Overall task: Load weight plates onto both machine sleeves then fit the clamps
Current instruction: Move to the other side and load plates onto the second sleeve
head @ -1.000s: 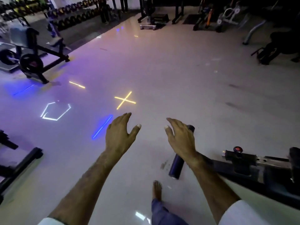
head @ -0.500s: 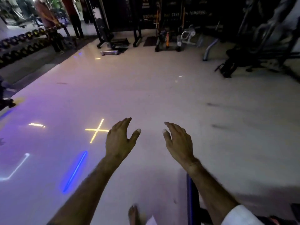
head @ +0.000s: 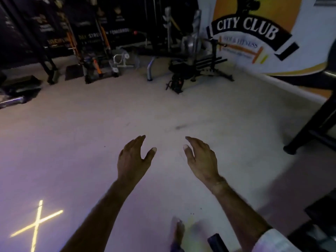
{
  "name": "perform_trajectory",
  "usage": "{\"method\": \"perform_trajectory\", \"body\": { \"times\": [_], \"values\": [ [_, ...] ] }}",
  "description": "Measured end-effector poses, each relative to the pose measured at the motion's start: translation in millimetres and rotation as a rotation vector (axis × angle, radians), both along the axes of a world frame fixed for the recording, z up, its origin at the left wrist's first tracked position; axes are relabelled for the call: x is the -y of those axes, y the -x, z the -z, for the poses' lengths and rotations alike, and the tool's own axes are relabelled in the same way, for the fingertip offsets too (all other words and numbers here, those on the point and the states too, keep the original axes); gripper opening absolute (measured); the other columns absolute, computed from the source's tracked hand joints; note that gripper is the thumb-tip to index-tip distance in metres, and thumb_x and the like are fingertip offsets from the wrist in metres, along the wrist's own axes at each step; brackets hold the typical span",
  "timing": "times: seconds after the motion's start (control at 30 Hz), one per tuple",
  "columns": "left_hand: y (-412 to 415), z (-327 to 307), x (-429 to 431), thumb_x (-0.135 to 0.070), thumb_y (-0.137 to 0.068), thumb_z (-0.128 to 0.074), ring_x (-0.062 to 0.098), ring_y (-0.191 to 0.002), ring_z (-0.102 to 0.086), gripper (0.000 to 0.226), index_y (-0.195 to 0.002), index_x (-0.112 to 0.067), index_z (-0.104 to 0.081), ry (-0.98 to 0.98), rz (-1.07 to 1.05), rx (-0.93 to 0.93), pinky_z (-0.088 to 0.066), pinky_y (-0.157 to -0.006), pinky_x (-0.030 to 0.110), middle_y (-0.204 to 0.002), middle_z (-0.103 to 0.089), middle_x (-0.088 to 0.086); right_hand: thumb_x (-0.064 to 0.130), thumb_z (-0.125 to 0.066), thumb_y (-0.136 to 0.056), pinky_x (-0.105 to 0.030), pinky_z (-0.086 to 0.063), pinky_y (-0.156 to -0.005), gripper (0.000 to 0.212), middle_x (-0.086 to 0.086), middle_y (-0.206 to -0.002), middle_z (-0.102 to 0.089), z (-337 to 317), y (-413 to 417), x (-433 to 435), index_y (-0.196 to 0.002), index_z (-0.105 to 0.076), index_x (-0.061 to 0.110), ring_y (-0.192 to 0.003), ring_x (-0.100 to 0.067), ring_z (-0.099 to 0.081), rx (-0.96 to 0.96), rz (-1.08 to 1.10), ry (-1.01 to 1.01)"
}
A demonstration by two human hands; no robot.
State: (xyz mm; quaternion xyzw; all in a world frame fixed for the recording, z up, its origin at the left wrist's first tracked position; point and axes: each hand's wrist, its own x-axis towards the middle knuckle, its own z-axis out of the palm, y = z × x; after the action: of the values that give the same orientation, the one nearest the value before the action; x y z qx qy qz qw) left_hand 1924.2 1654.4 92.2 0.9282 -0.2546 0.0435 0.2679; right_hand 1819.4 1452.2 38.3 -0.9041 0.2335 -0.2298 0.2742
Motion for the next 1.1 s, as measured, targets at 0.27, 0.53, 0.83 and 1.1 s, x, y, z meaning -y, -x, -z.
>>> {"method": "perform_trajectory", "body": {
  "times": [0.27, 0.53, 0.83, 1.1],
  "values": [
    [-178.5, 11.8, 157.2, -0.057, -0.095, -0.057, 0.020, -0.142, -0.047, 0.067, -0.152, -0.022, -0.046, -0.023, 0.157, -0.061, -0.042, -0.110, 0.037, -0.154, -0.051, -0.003, 0.059, -0.026, -0.099, -0.044, -0.051, -0.103, 0.064, 0.001, -0.145, -0.061, 21.2, -154.7, 131.1, -0.146, -0.054, 0.026, -0.130, -0.024, -0.057, -0.046, 0.129, -0.089],
    [-321.0, 24.7, 356.3, -0.057, -0.095, -0.058, 0.020, -0.140, -0.049, 0.066, -0.150, -0.022, -0.049, 0.011, 0.364, -0.091, -0.043, -0.110, 0.037, -0.153, -0.053, -0.003, 0.053, -0.034, -0.101, -0.043, -0.052, -0.102, 0.056, -0.001, -0.143, -0.062, 16.3, -251.1, 299.3, -0.144, -0.056, 0.024, -0.129, -0.025, -0.059, -0.055, 0.376, -0.073],
    [-482.6, 41.8, 629.8, -0.053, -0.094, -0.062, 0.019, -0.141, -0.048, 0.066, -0.150, -0.020, -0.050, 0.065, 0.653, -0.194, -0.042, -0.113, 0.036, -0.153, -0.053, -0.001, 0.048, -0.042, -0.106, -0.043, -0.049, -0.105, 0.048, 0.001, -0.150, -0.057, 18.2, -381.6, 518.9, -0.149, -0.050, 0.028, -0.135, -0.023, -0.053, -0.108, 0.659, -0.082],
    [-572.8, 16.1, 869.8, -0.054, -0.095, -0.059, 0.017, -0.143, -0.044, 0.066, -0.151, -0.023, -0.047, 0.043, 0.877, -0.162, -0.040, -0.112, 0.035, -0.155, -0.050, -0.004, 0.051, -0.034, -0.105, -0.041, -0.049, -0.101, 0.052, 0.000, -0.148, -0.058, -1.0, -466.2, 712.8, -0.148, -0.050, 0.029, -0.131, -0.025, -0.057, -0.081, 0.866, -0.072]
  ]
}}
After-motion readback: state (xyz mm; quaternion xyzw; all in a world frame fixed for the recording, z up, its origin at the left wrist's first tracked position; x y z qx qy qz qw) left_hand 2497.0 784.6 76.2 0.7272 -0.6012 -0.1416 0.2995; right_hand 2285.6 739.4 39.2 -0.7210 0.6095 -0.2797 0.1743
